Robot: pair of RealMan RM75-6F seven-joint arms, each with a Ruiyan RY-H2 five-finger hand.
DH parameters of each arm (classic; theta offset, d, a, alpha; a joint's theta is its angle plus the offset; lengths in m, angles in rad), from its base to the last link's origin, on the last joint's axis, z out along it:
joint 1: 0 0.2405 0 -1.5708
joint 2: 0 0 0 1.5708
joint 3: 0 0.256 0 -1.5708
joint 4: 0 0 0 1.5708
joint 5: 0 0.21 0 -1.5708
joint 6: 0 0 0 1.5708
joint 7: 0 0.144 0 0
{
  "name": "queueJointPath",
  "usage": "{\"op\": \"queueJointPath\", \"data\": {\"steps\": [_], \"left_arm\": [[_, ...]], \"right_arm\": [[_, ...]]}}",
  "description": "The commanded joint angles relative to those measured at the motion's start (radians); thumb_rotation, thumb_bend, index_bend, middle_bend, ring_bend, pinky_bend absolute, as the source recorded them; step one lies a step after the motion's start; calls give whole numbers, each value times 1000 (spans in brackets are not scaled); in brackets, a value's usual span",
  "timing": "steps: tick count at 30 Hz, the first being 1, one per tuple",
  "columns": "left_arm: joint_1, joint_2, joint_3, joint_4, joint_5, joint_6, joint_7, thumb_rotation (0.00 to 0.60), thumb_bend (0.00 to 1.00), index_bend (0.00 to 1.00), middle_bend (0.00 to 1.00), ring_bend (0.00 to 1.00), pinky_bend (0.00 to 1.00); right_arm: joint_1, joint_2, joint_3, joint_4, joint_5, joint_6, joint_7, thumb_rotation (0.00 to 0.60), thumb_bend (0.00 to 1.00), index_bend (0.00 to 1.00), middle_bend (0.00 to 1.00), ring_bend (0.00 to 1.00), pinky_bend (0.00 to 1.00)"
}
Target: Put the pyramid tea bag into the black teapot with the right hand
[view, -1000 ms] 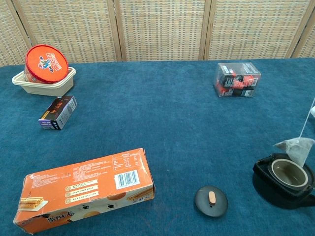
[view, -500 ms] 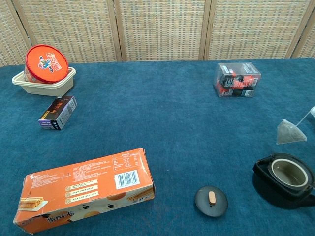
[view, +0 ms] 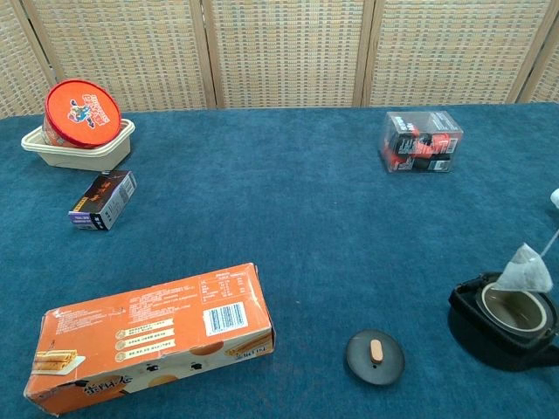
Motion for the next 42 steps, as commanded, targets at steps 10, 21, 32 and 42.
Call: {"op": "queueJointPath", "data": {"steps": [10, 21, 32, 42], "left_arm": [[2, -2, 4, -2, 1, -1, 1, 600, 442, 90, 0, 0, 0], [6, -3, 6, 2, -2, 1, -4, 600, 441, 90, 0, 0, 0], [6, -11, 7, 15, -3, -3, -15, 600, 441, 90, 0, 0, 0], [8, -19, 10, 37, -7, -9, -34, 600, 442, 90, 0, 0, 0]], "right_arm": [[-38, -20, -25, 10, -16, 26, 0, 600, 840, 745, 893, 941, 1000], [-41, -31, -33, 2, -32, 23, -11, 600, 840, 744, 893, 941, 1000], [-29, -19, -38, -56, -61, 5, -55, 600, 841, 744, 893, 941, 1000], [-3, -25, -32, -96, -65, -37, -90, 600, 840, 744, 893, 941, 1000]]}}
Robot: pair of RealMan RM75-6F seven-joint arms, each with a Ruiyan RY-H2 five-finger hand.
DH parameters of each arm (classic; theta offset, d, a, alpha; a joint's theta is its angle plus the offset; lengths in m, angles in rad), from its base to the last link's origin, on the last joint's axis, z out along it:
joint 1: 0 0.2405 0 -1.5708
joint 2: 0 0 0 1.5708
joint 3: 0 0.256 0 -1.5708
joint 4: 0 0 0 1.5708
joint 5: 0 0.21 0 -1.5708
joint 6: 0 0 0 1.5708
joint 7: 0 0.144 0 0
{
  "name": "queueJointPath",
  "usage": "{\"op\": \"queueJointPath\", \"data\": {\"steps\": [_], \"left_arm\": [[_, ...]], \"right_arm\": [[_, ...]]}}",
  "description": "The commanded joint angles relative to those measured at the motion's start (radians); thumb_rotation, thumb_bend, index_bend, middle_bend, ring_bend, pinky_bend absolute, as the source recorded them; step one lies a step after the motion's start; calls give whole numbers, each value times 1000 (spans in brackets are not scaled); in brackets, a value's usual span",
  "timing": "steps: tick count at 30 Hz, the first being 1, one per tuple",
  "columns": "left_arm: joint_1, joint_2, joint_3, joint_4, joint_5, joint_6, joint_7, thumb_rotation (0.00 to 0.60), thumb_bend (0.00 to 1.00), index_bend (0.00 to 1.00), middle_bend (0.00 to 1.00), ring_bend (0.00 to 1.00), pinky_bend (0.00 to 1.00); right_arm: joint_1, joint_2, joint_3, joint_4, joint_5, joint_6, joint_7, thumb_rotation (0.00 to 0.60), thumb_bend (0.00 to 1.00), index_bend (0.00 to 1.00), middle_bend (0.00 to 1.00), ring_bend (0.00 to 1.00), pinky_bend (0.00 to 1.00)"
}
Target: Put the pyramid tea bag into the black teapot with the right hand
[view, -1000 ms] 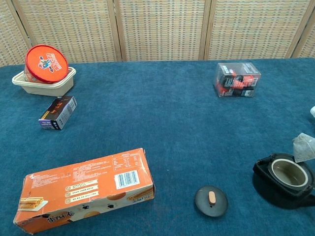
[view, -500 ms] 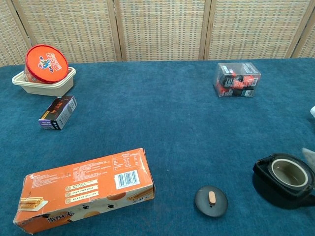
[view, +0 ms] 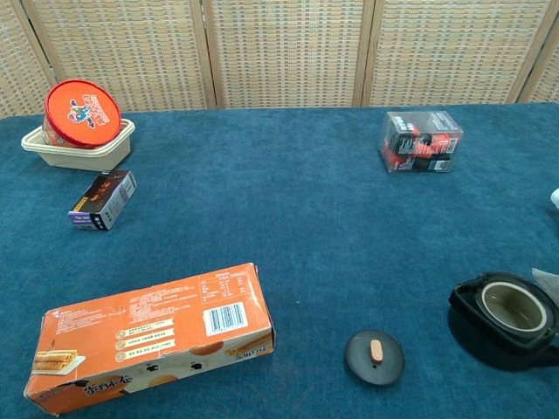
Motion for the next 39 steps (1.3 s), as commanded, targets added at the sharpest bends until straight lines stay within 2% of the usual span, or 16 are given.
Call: {"op": "queueJointPath", "data": {"steps": [1, 27, 39], "left_arm": [[0, -1, 0, 5, -2, -2, -4, 600, 442, 90, 0, 0, 0], [7, -24, 7, 66, -9, -15, -57, 600, 442, 90, 0, 0, 0], [10, -32, 12, 94, -12, -23, -81, 600, 441, 90, 0, 0, 0]], "right_arm": [[10, 4, 5, -16, -3, -12, -14, 600, 840, 744, 893, 941, 1000], [68, 11, 36, -108, 35, -109, -87, 600, 840, 744, 893, 941, 1000], [74, -28, 37, -78, 77, -156, -100, 600, 840, 744, 892, 941, 1000]]}}
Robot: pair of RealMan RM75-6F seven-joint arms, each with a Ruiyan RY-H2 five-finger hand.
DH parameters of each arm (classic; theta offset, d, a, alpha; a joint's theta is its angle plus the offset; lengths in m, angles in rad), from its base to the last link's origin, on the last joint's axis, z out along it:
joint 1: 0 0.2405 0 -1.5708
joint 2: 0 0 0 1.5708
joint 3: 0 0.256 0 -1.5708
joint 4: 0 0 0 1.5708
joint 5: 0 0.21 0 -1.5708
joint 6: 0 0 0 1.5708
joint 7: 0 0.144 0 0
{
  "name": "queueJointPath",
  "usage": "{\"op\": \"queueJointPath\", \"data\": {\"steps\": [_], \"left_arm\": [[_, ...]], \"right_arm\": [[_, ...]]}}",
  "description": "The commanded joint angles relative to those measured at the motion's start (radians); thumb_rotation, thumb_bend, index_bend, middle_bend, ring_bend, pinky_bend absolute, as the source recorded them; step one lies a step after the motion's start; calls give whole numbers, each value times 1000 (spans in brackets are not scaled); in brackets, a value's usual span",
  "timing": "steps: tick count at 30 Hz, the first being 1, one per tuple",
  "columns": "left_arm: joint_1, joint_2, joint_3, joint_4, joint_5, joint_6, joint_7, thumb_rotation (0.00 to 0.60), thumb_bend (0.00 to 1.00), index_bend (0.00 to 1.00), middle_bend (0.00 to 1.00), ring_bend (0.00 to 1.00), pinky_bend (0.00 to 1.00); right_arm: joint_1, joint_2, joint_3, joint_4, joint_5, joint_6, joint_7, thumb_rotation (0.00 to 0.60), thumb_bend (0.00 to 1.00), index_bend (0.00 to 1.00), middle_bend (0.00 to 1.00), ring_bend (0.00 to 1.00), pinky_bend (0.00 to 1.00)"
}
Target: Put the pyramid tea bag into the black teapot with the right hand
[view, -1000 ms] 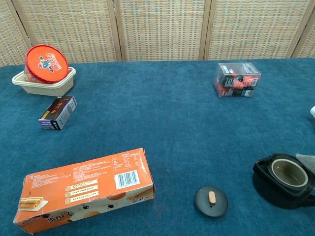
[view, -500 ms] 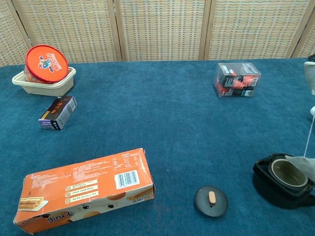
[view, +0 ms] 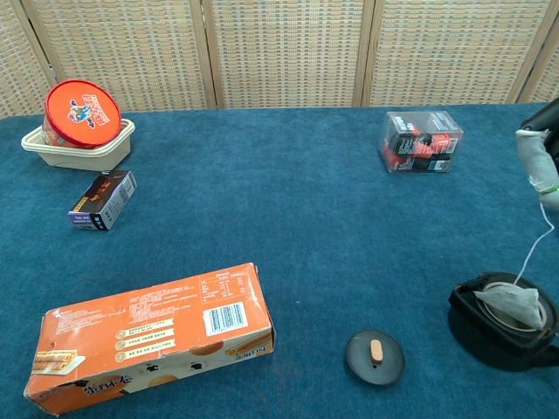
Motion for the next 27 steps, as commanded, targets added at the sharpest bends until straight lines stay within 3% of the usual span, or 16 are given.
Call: {"op": "queueJointPath", "data": {"steps": [1, 7, 14, 16, 18, 23, 27], "left_arm": [[0, 0, 0, 1, 1, 1, 0, 600, 441, 90, 0, 0, 0], [-1, 4, -3, -7, 6, 6, 4, 600, 441, 90, 0, 0, 0], [-2, 17, -9, -22, 5, 12, 16, 600, 442, 90, 0, 0, 0], [-3, 23, -12, -31, 8, 18, 23, 600, 442, 90, 0, 0, 0], [-3, 28, -14, -38, 9, 20, 29, 600, 442, 90, 0, 0, 0], [-6, 40, -17, -56, 8, 21, 42, 600, 442, 90, 0, 0, 0], [-11, 64, -24, -90, 11, 24, 62, 600, 441, 90, 0, 0, 0]], "right_arm": [[-3, -5, -2, 8, 1, 1, -2, 600, 840, 744, 892, 941, 1000], [-6, -13, -3, 37, -2, 7, -14, 600, 840, 738, 888, 941, 1000], [-11, -21, -3, 70, -8, 20, -36, 586, 840, 538, 871, 941, 1000], [-9, -16, -2, 79, -14, 24, -37, 518, 840, 489, 870, 941, 1000], [-7, -11, -3, 83, -18, 27, -33, 389, 840, 447, 869, 941, 1000], [-4, -2, -5, 98, -25, 35, -15, 142, 840, 395, 869, 941, 1000], [-12, 10, -11, 110, -29, 50, -5, 42, 840, 357, 869, 941, 1000]]}}
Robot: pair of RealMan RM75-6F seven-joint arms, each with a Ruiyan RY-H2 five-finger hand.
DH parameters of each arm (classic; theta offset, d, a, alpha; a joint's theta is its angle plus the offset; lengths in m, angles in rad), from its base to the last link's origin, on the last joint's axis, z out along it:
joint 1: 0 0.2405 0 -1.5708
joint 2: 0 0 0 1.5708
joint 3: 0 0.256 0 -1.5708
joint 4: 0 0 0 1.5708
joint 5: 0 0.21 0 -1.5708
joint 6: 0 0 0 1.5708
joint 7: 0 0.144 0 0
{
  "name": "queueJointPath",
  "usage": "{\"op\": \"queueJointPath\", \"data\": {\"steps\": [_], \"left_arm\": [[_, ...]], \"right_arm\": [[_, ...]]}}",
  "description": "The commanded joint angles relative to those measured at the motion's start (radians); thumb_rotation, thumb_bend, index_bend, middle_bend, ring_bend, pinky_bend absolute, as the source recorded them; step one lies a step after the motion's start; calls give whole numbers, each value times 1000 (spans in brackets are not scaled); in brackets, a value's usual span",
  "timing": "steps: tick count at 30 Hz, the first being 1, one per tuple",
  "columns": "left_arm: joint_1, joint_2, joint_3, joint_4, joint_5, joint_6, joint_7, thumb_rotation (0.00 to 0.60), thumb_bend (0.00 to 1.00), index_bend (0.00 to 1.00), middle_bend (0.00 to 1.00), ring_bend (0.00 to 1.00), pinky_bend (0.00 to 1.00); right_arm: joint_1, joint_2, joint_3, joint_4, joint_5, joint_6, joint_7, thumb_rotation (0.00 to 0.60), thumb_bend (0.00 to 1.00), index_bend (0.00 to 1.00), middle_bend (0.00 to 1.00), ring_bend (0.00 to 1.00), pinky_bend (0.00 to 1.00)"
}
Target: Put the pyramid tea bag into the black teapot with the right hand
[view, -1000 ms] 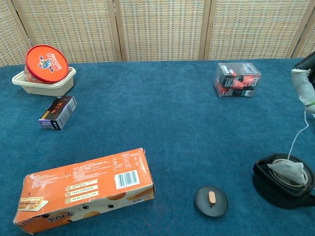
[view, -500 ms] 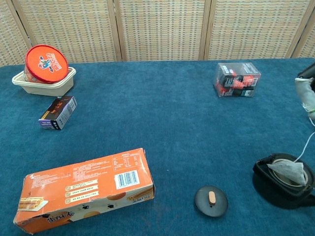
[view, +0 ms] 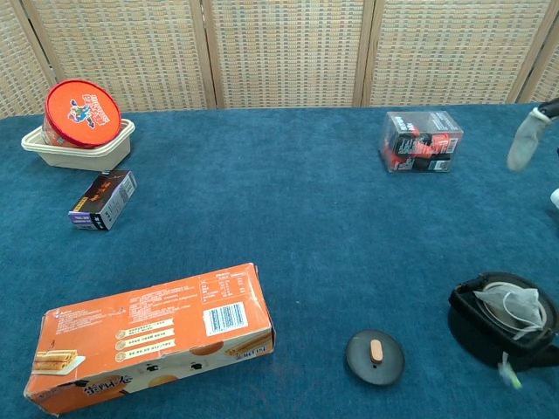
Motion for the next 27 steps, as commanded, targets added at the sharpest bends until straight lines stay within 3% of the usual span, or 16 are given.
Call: {"op": "queueJointPath", "data": {"steps": [1, 2, 6, 8, 14, 21, 27], "left_arm": [[-4, 16, -5, -23, 0, -1, 12, 600, 442, 90, 0, 0, 0], [-5, 20, -5, -28, 0, -2, 14, 600, 442, 90, 0, 0, 0], [-10, 33, -8, -48, 2, -5, 20, 600, 442, 90, 0, 0, 0], [-13, 37, -10, -55, 2, -5, 27, 600, 441, 90, 0, 0, 0], [-18, 46, -18, -72, -8, -8, 44, 600, 441, 88, 0, 0, 0], [-27, 57, -25, -90, -12, -11, 64, 600, 441, 86, 0, 0, 0], [-29, 59, -24, -94, -16, -16, 69, 600, 442, 85, 0, 0, 0]], "right_arm": [[-5, 5, -3, 7, 0, 9, 9, 26, 840, 354, 869, 941, 1000], [-6, 7, -3, 9, 1, 12, 12, 8, 840, 350, 869, 941, 1000], [-4, 19, -9, 15, -4, 13, 38, 121, 840, 349, 880, 941, 1000], [2, 29, -22, 14, -14, -2, 57, 137, 853, 350, 895, 941, 1000], [22, 38, -47, 16, -32, -55, 67, 139, 998, 375, 929, 941, 1000], [55, 41, -66, 4, -40, -125, 59, 75, 1000, 401, 957, 943, 1000], [83, 34, -84, -3, -47, -191, 48, 62, 1000, 407, 959, 946, 1000]]}}
